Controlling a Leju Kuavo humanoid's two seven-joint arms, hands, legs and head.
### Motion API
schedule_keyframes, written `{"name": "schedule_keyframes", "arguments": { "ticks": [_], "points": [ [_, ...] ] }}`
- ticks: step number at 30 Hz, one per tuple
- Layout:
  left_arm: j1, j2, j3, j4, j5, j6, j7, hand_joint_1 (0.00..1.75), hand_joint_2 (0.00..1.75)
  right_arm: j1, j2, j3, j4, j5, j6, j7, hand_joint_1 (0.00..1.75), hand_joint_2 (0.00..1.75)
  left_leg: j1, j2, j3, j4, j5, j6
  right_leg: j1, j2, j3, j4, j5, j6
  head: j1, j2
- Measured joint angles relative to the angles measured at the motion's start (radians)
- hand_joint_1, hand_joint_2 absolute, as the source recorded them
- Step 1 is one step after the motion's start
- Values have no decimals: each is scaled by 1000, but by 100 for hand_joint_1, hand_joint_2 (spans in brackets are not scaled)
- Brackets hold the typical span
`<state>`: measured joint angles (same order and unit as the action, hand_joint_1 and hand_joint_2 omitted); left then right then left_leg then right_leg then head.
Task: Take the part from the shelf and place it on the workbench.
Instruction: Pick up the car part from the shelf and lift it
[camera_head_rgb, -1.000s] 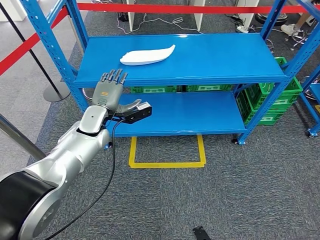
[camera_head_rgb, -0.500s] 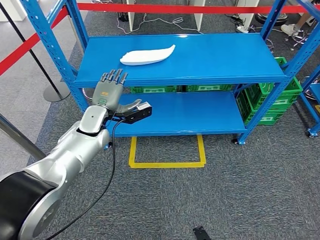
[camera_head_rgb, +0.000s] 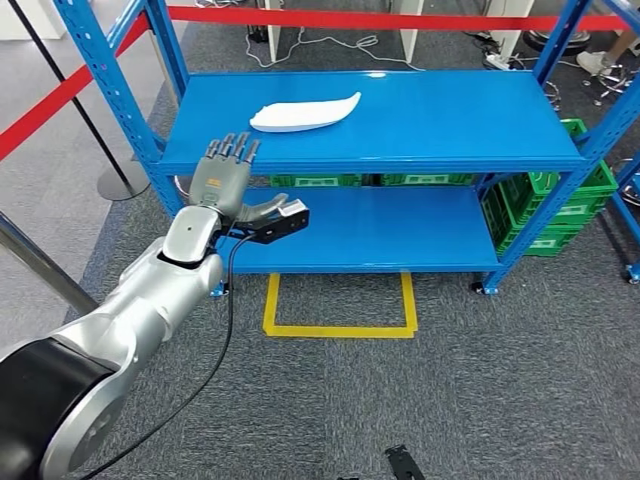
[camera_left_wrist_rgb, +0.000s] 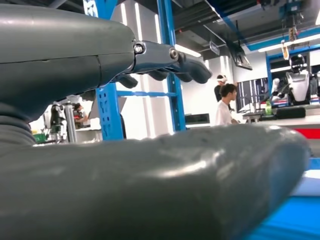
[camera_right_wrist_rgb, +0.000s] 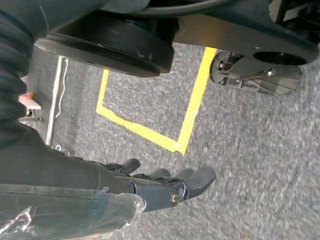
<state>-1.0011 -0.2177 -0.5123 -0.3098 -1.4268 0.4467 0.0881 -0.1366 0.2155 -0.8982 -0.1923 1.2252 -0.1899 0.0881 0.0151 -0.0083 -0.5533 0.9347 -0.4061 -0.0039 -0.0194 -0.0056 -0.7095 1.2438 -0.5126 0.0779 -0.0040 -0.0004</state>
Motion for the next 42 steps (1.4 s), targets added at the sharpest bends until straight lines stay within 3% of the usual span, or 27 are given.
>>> {"name": "schedule_keyframes", "arguments": {
  "ticks": [2, 3, 4, 5, 7, 9, 11, 13, 14, 15, 16, 18, 19, 21, 24, 26, 28, 29, 30, 31, 33, 34, 36, 39, 40, 42],
  "points": [
    [2, -1, 0, 0, -1, 0, 0, 0, 0, 3, 0, 0, 0, 0, 0, 1, 0, 175, 10, -8, -1, 17, -14, -18, -15, 2, 34, -91, 66, 20, 1, 0],
    [1, -1, 0, 0, -1, 0, 0, 0, 0, 5, 1, 0, 0, 0, 0, 1, 0, 175, 13, -12, -6, 33, -24, -30, -20, 7, 57, -141, 84, 27, 6, 0],
    [-1, 0, 0, 0, -1, 0, 0, 0, 0, 6, 1, -1, 1, 0, 0, 1, 0, 175, 14, -14, -13, 48, -32, -40, -24, 12, 73, -175, 90, 25, 9, 0],
    [-2, 0, 0, -1, -1, 0, 1, 0, 0, 7, 2, -1, 1, 0, 0, 1, 0, 175, 12, -15, -20, 59, -38, -47, -25, 17, 77, -184, 82, 18, 10, 0],
    [0, 0, 0, -1, -1, 0, 1, 0, 0, 5, 3, -1, 1, 0, 0, 1, 0, 175, 11, -15, -29, 66, -41, -54, -23, 20, 70, -174, 69, -10, 5, 0],
    [1, 0, 0, -1, -1, -1, 1, 0, 0, 4, 3, -2, 1, 0, 0, 1, 0, 175, 13, -11, -39, 86, -56, -59, -21, 20, 69, -169, 63, -26, -2, 0],
    [-1, -1, 0, -1, -1, -1, 1, 0, 0, 4, 3, -2, 1, 0, 0, 1, 0, 175, 10, -5, -89, 178, -92, -59, -17, 19, 76, -170, 57, -39, -6, 0],
    [1, -2, 0, -2, -1, -1, 1, 0, 0, 5, 3, -2, 1, 1, 0, 1, 0, 175, 5, -4, -171, 309, -124, -52, -13, 17, 83, -172, 52, -47, -7, 0],
    [4, -2, 0, -2, -1, -1, 1, 0, 0, 6, 3, -2, 1, 0, 0, 1, 0, 175, 1, -4, -202, 346, -121, -47, -11, 17, 87, -172, 48, -51, -7, 0],
    [7, -1, 0, -2, -1, -2, 1, 0, 0, 7, 3, -2, 1, 0, 0, 1, 0, 175, -4, -4, -217, 349, -101, -40, -9, 17, 92, -172, 45, -54, -7, 0],
    [8, 0, 0, -2, -1, -2, 1, 0, 0, 8, 3, -2, 1, 0, 1, 1, 0, 175, -11, -4, -214, 316, -64, -31, -8, 18, 97, -173, 41, -56, -8, 0],
    [5, 2, 0, -2, -1, -3, 1, 0, 0, 9, 5, -2, 1, 1, 1, 1, 0, 175, -28, -2, -173, 196, 18, -10, -7, 18, 105, -175, 34, -54, -8, 0],
    [3, 2, 0, -2, -1, -3, 1, 0, 0, 10, 7, -2, 1, 1, 1, 1, 0, 175, -34, -1, -150, 141, 40, -1, -5, 18, 108, -177, 31, -50, -8, 0],
    [3, 0, 0, -2, -1, -3, 1, 0, 0, 12, 8, -2, 1, 1, 0, 1, 0, 175, -39, 1, -127, 88, 40, 5, -1, 16, 110, -183, 27, -42, -8, 0],
    [5, 0, 0, -2, -1, -3, 1, 0, 0, 12, 8, -2, 1, 2, 0, 1, 0, 175, -33, -2, -116, 67, 30, 8, 1, 13, 109, -182, 16, -32, -9, 0],
    [6, -1, 0, -2, -1, -4, 1, 0, 0, 10, 8, -3, 1, 3, 0, 1, 0, 175, -28, -3, -108, 59, 29, 15, 5, 13, 74, -110, -22, -31, -8, 0],
    [11, -1, 0, -2, -1, -4, 1, 0, 0, 4, 7, -4, 1, 2, 0, -1, 0, 175, -29, -4, -102, 59, 24, 21, 11, 14, 8, 14, -66, -32, -8, 0],
    [15, 0, 0, -2, -1, -5, 1, 0, 0, 1, 7, -4, 0, 2, 0, -1, 0, 175, -29, -4, -98, 59, 21, 23, 14, 14, -17, 56, -70, -30, -8, 0],
    [17, 0, 0, -2, -2, -5, 1, 0, 0, -1, 7, -4, 0, 2, 0, -2, 0, 175, -29, -5, -92, 59, 17, 23, 14, 13, -27, 66, -55, -27, -8, 0],
    [19, -1, 0, -2, -2, -6, 1, 0, 0, -1, 7, -5, 0, 2, 0, -2, 0, 175, -28, -7, -86, 60, 12, 23, 14, 13, -20, 40, -23, -23, -8, 0],
    [17, -1, 0, -2, -4, -6, 1, 0, 0, 2, 6, -5, 0, 3, -1, -1, 0, 175, -26, -10, -73, 63, 2, 17, 9, 14, 24, -73, 55, -17, -8, 0],
    [14, -1, 0, -2, -4, -6, 1, 0, 0, 5, 6, -5, 0, 3, -1, -1, 0, 175, -27, -12, -71, 67, -3, 13, 8, 15, 49, -129, 77, -16, -8, 0],
    [10, -1, 0, -2, -4, -7, 1, 0, 0, 8, 6, -5, 0, 3, 0, -1, 0, 175, -29, -14, -74, 72, -5, 4, 9, 19, 75, -183, 77, -26, -9, 0],
    [8, -1, 0, -2, -4, -7, -1, 0, 0, 8, 6, -6, 0, 2, 0, -2, 0, 175, -29, -12, -82, 81, -11, -7, 7, 21, 83, -196, 71, -46, -13, 0],
    [6, -1, 0, -2, -4, -7, -3, 0, 0, 8, 6, -6, 0, 0, 0, -3, 0, 175, -28, -10, -92, 103, -24, -13, 5, 20, 86, -197, 70, -51, -15, 0],
    [4, -2, 0, -3, -4, -10, -7, 0, 0, 9, 6, -10, 0, -1, 0, -4, 0, 175, -24, -6, -143, 203, -67, -25, 3, 17, 94, -199, 66, -59, -19, 0]
  ]
}}
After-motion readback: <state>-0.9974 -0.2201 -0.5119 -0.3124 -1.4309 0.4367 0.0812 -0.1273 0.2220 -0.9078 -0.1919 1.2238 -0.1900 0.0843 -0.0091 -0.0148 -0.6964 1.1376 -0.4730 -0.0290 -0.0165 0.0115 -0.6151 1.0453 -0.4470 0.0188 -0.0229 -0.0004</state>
